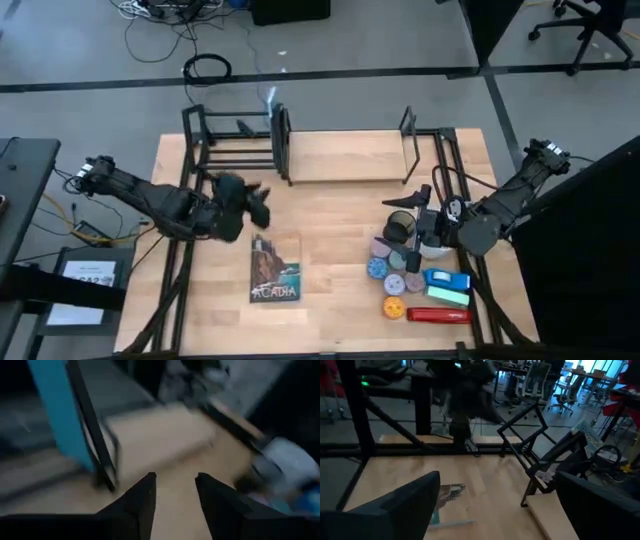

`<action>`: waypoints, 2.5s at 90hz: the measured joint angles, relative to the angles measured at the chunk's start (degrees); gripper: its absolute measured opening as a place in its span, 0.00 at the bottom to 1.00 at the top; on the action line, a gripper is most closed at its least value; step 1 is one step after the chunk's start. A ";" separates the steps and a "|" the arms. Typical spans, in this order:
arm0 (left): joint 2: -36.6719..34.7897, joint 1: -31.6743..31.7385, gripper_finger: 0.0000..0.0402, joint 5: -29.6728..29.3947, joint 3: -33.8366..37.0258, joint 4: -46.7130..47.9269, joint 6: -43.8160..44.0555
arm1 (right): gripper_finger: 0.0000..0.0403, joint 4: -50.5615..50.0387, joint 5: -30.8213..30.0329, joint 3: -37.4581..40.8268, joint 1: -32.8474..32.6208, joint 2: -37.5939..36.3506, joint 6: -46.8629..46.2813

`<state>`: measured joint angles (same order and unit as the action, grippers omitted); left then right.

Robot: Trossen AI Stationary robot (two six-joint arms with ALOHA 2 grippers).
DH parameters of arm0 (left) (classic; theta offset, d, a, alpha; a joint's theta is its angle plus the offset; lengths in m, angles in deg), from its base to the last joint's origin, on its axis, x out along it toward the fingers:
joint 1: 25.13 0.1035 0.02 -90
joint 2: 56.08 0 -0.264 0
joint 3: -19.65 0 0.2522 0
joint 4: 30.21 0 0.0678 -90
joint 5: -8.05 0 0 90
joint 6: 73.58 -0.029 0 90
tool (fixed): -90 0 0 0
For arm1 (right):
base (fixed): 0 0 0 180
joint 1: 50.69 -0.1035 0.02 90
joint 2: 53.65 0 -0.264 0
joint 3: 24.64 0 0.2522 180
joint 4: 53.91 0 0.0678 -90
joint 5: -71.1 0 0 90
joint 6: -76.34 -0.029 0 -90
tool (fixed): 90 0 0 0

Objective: Stock shelves
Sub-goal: Remove the blue book from the bookshelf

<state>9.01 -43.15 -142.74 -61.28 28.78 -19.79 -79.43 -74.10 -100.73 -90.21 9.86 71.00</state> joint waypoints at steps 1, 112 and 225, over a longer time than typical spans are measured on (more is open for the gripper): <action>0.06 0.82 0.30 -0.04 -0.51 -0.05 -0.70 | 0.90 0.20 0.04 0.00 0.10 0.00 0.00; 16.14 51.41 0.03 29.61 -4.38 -28.25 -25.00 | 0.90 -2.23 5.92 0.00 3.74 0.00 0.57; 13.34 -8.12 0.00 33.99 -0.27 -28.49 20.38 | 0.86 -7.92 0.90 12.39 -4.14 -7.61 -3.83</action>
<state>22.35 -51.27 -108.76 -61.55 0.29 0.59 -87.35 -73.20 -88.34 -94.36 2.25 67.16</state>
